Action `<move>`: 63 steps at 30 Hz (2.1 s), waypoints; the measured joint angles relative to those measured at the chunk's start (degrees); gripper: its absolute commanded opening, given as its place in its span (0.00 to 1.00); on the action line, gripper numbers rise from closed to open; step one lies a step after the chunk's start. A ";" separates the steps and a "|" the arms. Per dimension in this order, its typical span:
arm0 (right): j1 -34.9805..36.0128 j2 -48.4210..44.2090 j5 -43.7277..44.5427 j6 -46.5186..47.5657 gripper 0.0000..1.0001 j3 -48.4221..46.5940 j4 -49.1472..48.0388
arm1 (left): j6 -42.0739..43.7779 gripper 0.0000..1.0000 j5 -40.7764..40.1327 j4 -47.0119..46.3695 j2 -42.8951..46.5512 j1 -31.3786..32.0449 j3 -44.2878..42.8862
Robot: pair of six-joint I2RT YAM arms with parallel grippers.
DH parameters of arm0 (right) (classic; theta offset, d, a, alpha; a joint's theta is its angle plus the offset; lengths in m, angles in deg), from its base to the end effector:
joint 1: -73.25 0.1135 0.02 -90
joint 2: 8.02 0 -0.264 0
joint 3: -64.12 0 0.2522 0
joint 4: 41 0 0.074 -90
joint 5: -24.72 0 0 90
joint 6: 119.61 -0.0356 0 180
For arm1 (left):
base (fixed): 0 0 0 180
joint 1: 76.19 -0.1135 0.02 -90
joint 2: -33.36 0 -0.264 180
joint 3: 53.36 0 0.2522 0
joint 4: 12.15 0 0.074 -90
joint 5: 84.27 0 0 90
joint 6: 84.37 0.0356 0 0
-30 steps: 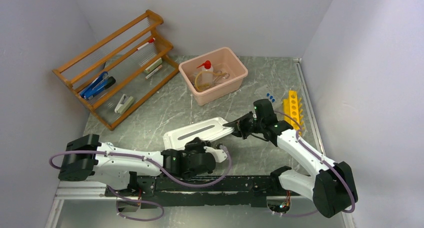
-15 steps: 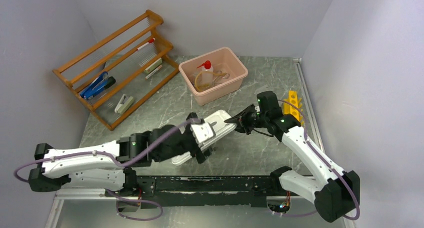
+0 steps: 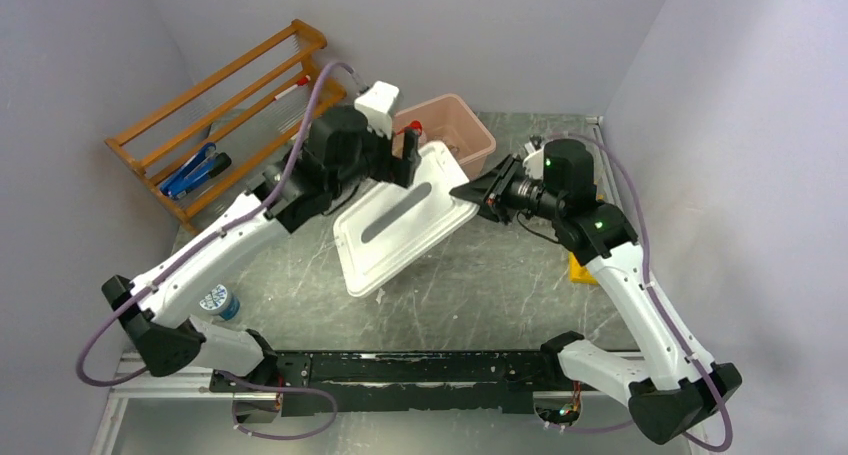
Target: Organize the chemistry lab equipment
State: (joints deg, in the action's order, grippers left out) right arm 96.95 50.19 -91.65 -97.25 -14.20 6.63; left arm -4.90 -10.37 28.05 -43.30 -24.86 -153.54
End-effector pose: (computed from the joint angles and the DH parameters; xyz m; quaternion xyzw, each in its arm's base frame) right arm 0.1875 0.0996 0.3757 0.2017 0.8163 0.4975 0.2134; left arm 0.1914 -0.2234 0.4400 0.1985 0.7736 -0.2075 0.5649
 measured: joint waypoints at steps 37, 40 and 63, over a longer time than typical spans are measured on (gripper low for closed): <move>-24.98 52.19 -29.14 -6.93 0.00 -18.69 -49.29 | -15.02 0.93 22.88 -2.34 -19.17 -31.80 2.19; -25.03 53.72 -30.45 -5.33 0.00 -19.06 -48.59 | -16.35 0.91 23.10 -4.37 -19.41 -31.91 4.35; -27.96 62.79 -23.39 17.31 0.68 -33.73 -23.67 | -18.64 0.84 23.89 -16.13 -26.12 -31.95 7.74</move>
State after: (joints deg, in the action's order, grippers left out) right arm 69.00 112.99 -115.04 -79.94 -47.92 -17.04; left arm -23.54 13.52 11.92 -69.42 -56.82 -145.80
